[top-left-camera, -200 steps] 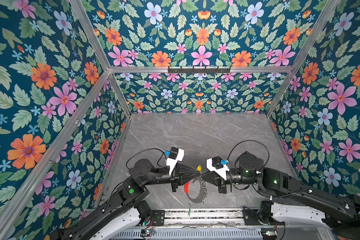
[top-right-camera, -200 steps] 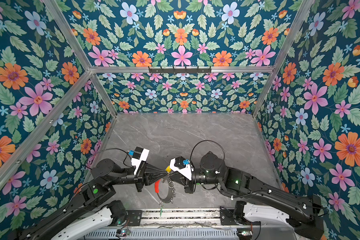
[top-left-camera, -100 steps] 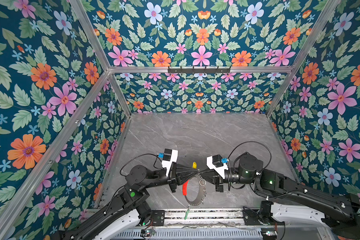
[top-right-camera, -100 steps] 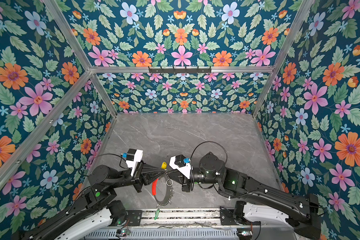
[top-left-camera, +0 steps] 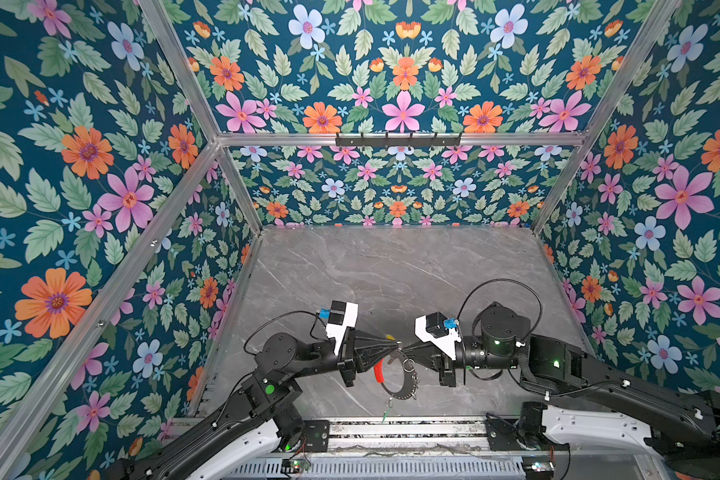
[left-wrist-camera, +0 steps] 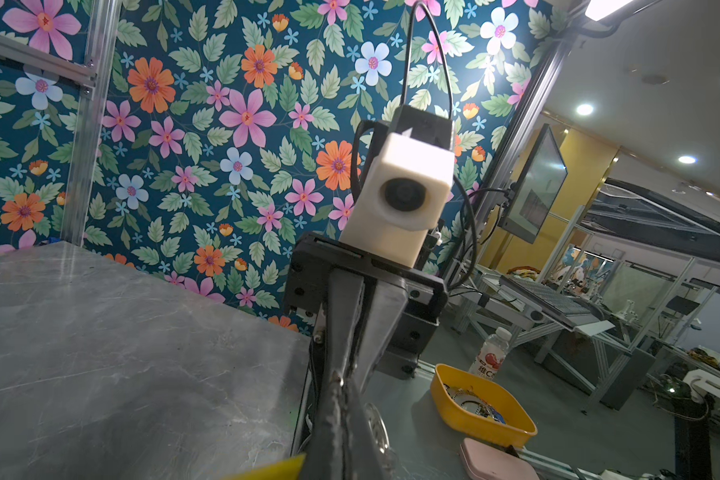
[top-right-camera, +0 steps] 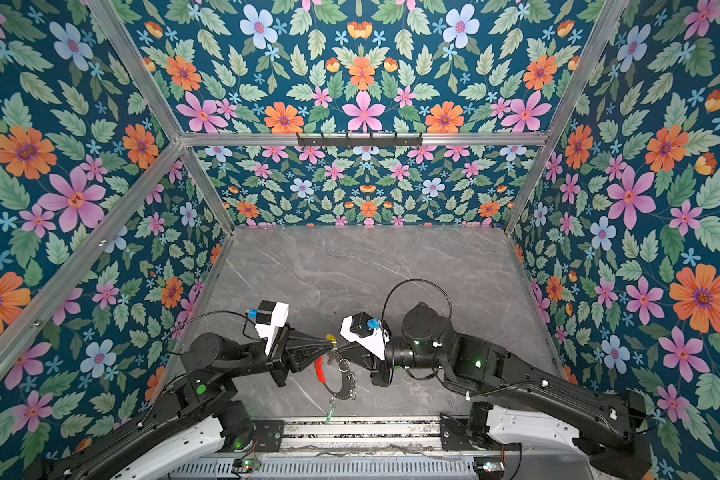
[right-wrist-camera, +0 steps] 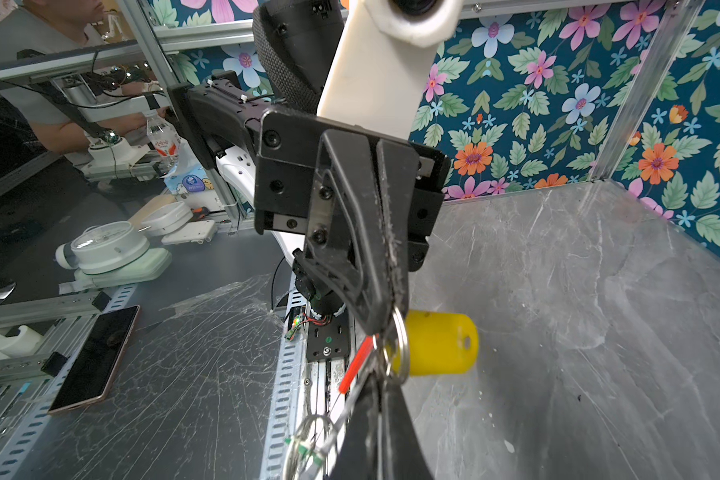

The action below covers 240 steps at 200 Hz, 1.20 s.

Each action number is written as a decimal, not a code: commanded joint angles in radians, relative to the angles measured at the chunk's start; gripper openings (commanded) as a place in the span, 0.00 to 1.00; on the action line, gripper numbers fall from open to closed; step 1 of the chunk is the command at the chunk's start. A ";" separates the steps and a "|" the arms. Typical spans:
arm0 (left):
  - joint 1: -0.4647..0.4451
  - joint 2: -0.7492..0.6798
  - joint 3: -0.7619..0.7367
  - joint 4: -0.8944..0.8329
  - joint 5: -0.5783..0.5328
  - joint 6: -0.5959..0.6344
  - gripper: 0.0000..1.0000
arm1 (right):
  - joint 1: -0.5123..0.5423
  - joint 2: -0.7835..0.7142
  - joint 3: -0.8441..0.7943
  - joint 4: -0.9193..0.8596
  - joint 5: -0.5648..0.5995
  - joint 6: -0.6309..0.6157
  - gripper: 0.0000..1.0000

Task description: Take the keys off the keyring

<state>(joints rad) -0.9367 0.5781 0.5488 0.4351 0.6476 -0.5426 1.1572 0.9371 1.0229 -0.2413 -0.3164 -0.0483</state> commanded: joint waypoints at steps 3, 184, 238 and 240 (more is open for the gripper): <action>0.000 -0.002 -0.034 0.219 -0.022 -0.033 0.00 | 0.000 -0.010 0.005 -0.018 -0.015 -0.012 0.00; -0.005 0.239 -0.223 0.924 -0.094 -0.321 0.00 | 0.001 0.000 -0.105 0.311 -0.010 0.067 0.00; -0.005 0.164 -0.215 0.776 -0.097 -0.257 0.00 | 0.001 0.012 -0.052 0.143 0.018 0.052 0.00; -0.005 0.159 -0.211 0.759 -0.096 -0.252 0.00 | 0.002 0.013 -0.048 0.133 0.019 0.052 0.00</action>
<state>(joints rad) -0.9417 0.7818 0.3153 1.2919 0.5430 -0.8474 1.1576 0.9443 0.9550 -0.0124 -0.3115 0.0071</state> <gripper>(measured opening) 0.050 0.050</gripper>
